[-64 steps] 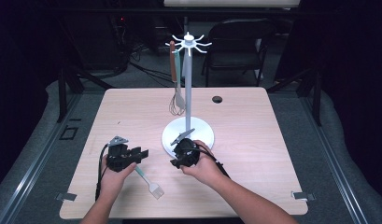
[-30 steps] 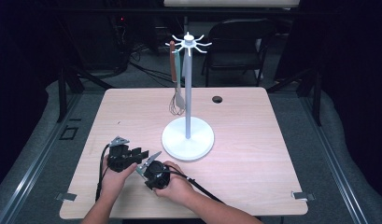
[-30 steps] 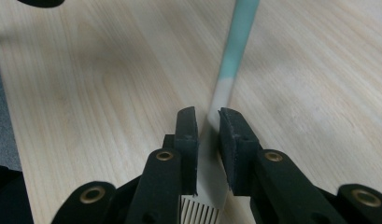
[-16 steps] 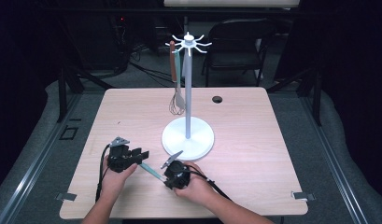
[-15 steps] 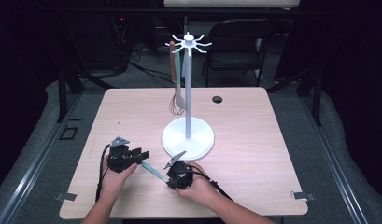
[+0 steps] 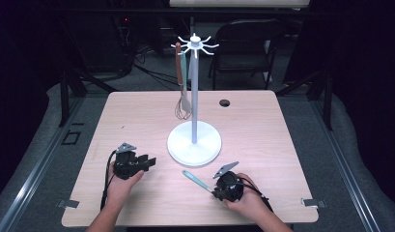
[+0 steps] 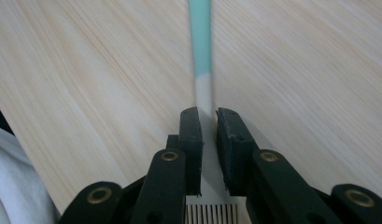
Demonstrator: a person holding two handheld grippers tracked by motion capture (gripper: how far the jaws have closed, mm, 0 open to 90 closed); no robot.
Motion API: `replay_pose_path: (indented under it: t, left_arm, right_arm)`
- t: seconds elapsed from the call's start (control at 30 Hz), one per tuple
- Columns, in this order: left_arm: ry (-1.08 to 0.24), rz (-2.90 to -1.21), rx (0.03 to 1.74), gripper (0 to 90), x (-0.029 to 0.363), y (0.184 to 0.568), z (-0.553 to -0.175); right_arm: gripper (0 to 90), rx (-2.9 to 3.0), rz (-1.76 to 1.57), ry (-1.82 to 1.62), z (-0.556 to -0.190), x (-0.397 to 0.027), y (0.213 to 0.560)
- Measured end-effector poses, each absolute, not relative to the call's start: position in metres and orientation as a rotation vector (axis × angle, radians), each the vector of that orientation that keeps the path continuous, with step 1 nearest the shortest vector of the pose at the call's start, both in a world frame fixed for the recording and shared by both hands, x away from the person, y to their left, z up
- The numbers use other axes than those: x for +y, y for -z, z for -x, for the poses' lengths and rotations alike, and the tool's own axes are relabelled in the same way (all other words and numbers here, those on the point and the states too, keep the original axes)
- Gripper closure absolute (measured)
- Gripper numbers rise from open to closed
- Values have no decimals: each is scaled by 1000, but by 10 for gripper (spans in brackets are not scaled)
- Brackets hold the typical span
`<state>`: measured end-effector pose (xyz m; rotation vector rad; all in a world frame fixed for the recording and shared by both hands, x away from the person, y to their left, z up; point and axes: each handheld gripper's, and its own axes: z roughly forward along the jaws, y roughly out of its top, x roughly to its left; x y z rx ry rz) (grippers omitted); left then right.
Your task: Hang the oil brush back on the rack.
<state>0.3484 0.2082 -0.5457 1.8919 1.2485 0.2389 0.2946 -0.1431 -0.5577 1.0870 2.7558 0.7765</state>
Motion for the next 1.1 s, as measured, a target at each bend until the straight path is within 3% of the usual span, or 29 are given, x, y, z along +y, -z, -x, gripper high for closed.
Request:
replay_pose_path:
  t: [0.27, 1.1]
  left_arm:
    - [-242, -1886, 1251, 564, 207, 546, -348]
    - [-231, -1897, 1238, 560, 205, 547, -347]
  right_arm:
    - [803, 2743, -1172, -761, -291, -162, 557]
    - [819, 2772, -1117, -676, -311, -132, 555]
